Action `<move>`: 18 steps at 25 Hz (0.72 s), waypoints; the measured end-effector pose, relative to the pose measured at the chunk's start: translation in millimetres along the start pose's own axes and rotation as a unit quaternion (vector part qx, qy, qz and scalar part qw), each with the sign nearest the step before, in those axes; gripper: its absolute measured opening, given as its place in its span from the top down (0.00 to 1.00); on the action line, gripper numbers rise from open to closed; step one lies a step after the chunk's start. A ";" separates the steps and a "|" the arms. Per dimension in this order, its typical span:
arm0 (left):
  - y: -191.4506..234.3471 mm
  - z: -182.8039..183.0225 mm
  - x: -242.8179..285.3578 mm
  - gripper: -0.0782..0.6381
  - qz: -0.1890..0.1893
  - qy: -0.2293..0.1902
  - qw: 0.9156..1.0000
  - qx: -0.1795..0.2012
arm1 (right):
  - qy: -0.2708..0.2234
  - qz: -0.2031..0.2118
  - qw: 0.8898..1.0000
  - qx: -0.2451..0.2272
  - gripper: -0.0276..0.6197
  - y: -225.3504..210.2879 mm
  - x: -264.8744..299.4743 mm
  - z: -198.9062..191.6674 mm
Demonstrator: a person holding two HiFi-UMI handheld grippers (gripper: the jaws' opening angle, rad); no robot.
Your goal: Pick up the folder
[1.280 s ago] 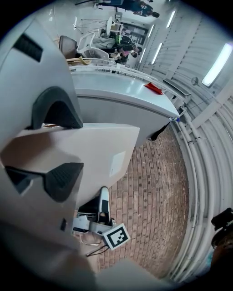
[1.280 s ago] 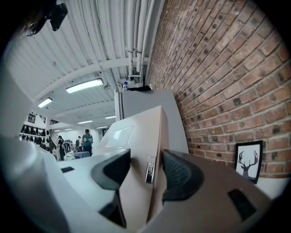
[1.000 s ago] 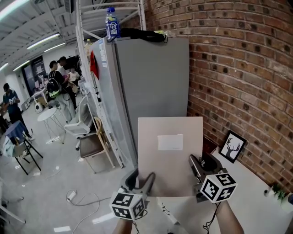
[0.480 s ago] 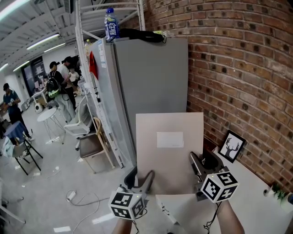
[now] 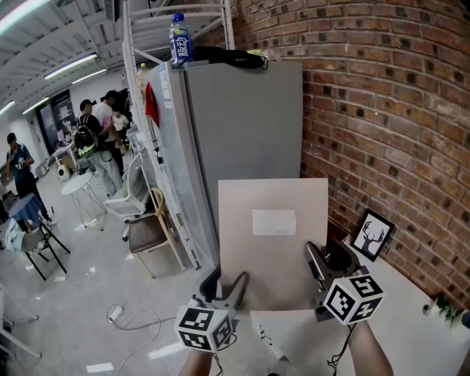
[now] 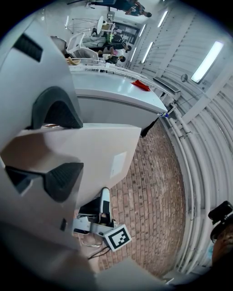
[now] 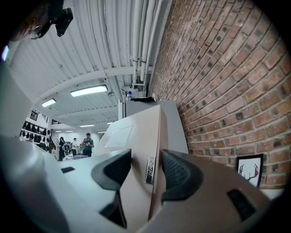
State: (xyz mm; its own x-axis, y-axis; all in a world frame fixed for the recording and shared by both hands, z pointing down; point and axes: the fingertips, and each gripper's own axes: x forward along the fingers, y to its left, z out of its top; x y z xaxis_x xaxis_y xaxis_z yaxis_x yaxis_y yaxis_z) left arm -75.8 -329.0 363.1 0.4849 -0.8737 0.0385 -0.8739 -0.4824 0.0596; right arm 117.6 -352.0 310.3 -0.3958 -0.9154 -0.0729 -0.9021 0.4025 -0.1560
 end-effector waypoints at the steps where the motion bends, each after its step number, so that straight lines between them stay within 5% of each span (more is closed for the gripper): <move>1: -0.4 0.1 -0.1 0.55 0.000 0.000 1.000 0.001 | 0.000 0.000 1.000 0.001 0.63 -0.3 -0.4 -0.2; 18: -0.5 -0.7 -1.9 0.55 0.000 0.000 1.000 0.003 | 0.002 -0.001 1.000 0.006 0.65 -0.3 -3.1 -1.9</move>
State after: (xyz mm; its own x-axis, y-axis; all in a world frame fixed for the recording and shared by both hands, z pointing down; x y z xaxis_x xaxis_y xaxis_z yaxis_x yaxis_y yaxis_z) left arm -76.3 -327.1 363.7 0.4851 -0.8736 0.0385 -0.8740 -0.4829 0.0545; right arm 118.8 -349.3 312.5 -0.3945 -0.9163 -0.0690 -0.9010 0.4004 -0.1670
